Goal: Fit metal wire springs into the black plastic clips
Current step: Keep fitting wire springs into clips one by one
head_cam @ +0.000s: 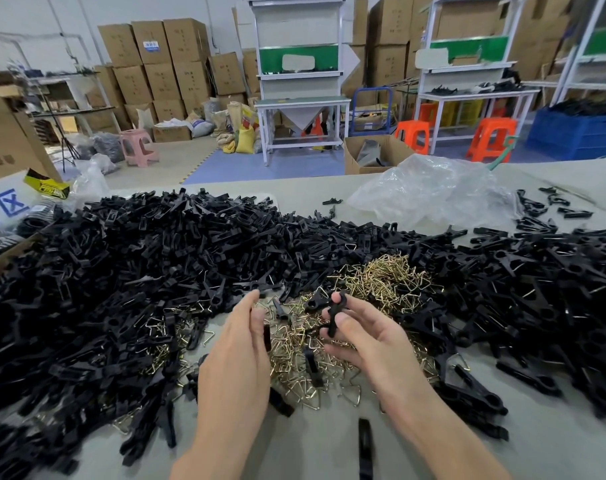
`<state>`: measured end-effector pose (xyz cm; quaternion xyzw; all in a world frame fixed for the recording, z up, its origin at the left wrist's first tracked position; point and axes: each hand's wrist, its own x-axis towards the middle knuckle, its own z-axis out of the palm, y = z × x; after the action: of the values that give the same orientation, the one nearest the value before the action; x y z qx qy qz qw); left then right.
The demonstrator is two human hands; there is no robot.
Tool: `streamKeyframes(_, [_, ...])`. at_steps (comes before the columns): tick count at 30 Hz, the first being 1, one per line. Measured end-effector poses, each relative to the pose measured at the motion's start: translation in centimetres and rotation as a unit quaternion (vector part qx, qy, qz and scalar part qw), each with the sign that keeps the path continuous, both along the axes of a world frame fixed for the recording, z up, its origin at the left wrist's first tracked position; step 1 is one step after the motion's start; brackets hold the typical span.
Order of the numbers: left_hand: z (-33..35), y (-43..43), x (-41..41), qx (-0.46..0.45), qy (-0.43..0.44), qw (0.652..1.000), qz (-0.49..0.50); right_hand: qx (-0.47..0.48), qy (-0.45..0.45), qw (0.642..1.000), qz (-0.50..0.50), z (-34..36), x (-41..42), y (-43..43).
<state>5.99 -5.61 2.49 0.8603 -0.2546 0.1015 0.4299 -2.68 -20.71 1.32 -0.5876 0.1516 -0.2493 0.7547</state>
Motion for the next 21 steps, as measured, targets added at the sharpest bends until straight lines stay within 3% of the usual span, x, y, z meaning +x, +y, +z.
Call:
streamKeyframes(4, [0.0,-0.7,-0.3,-0.099,0.130,0.982,-0.092,-0.008,-0.001,1.000,0.003,-0.2,0.1,0.0])
streamKeyframes(9, [0.1,-1.5,-1.0,-0.203,0.180,0.950,-0.151,-0.037,-0.001,0.999,0.025,-0.1,0.0,0.2])
streamKeyframes(17, [-1.1,-1.5,0.3,-0.258,0.278,0.915,-0.138,-0.101,0.017,0.994,0.044,-0.3,0.0,0.6])
streamKeyframes(21, [-1.1,-1.3,0.3,-0.259,0.280,0.914,-0.140,-0.125,0.024,0.991,0.040,-0.4,0.1,0.6])
